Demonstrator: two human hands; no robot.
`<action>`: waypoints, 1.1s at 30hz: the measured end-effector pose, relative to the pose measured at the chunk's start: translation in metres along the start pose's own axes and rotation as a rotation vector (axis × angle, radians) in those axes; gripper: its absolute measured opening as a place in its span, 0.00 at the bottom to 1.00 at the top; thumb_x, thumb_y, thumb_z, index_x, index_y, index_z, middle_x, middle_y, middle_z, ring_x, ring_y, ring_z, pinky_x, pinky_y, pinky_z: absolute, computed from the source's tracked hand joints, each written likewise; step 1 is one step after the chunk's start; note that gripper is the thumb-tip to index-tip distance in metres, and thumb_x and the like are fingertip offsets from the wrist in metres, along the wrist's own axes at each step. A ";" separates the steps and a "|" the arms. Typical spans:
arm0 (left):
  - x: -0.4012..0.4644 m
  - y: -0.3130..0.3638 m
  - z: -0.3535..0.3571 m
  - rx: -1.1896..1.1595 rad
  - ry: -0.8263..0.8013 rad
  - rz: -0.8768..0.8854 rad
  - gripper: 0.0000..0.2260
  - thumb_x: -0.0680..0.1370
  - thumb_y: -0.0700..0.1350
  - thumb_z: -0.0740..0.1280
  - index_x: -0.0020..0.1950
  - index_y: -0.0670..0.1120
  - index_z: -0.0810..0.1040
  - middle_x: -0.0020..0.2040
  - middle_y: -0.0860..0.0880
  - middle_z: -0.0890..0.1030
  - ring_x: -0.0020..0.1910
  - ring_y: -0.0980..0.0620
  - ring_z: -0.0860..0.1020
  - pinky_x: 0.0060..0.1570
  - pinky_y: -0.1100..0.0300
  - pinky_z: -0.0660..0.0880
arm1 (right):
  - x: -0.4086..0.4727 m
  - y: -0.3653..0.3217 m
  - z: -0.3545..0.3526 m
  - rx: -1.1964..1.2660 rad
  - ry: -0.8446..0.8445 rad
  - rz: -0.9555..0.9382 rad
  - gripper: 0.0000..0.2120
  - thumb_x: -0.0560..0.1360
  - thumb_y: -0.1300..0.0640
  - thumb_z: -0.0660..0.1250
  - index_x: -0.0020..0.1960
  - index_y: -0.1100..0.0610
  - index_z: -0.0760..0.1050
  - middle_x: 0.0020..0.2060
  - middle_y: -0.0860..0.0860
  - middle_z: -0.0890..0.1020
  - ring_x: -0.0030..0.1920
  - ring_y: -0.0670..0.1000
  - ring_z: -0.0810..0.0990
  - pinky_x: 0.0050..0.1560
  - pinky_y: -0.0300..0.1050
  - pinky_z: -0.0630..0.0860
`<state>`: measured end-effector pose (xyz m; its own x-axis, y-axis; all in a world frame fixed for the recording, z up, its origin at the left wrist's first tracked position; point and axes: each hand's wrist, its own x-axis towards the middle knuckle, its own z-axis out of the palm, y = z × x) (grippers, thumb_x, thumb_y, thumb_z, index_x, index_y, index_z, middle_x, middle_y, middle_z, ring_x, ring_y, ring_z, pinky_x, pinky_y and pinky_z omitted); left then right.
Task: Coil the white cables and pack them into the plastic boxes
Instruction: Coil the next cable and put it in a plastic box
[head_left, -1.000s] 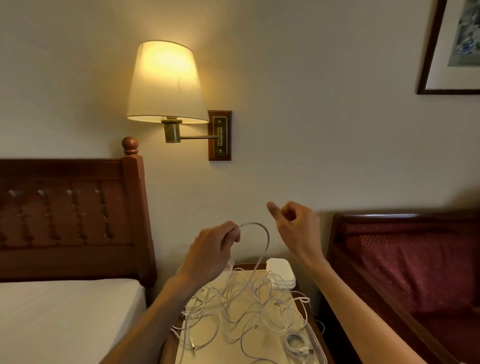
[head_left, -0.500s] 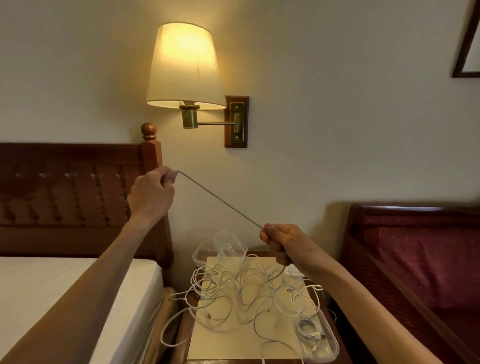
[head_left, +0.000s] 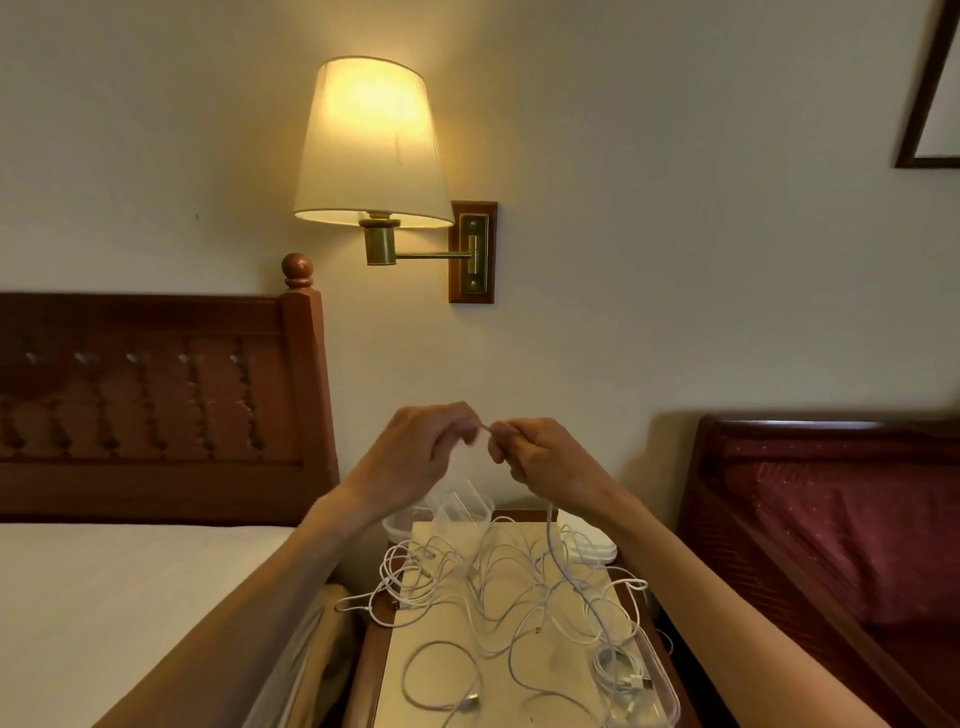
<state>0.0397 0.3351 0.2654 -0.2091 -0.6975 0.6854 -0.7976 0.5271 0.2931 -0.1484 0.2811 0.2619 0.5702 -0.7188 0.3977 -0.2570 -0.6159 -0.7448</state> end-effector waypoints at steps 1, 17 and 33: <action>0.002 -0.009 -0.013 0.049 0.121 -0.058 0.11 0.79 0.33 0.59 0.47 0.45 0.79 0.43 0.54 0.79 0.39 0.63 0.76 0.42 0.65 0.71 | -0.007 0.008 -0.003 0.098 -0.013 0.057 0.20 0.84 0.56 0.54 0.35 0.54 0.72 0.22 0.43 0.68 0.24 0.42 0.64 0.26 0.34 0.61; 0.003 -0.001 0.015 -0.128 -0.205 -0.142 0.09 0.83 0.39 0.58 0.50 0.49 0.76 0.42 0.50 0.80 0.38 0.54 0.77 0.41 0.58 0.74 | 0.018 -0.003 0.000 -0.184 0.101 -0.054 0.19 0.82 0.58 0.57 0.34 0.55 0.73 0.25 0.45 0.71 0.26 0.43 0.68 0.32 0.37 0.64; 0.014 -0.007 -0.018 0.259 0.026 -0.230 0.38 0.79 0.58 0.64 0.80 0.45 0.47 0.79 0.44 0.55 0.78 0.43 0.52 0.75 0.37 0.50 | 0.014 0.007 -0.012 -0.133 0.136 -0.015 0.20 0.83 0.59 0.55 0.34 0.58 0.73 0.25 0.45 0.72 0.24 0.42 0.68 0.31 0.33 0.65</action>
<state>0.0519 0.3301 0.2851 0.0043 -0.7695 0.6386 -0.9399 0.2149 0.2654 -0.1513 0.2627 0.2681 0.4665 -0.7406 0.4836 -0.3549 -0.6575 -0.6646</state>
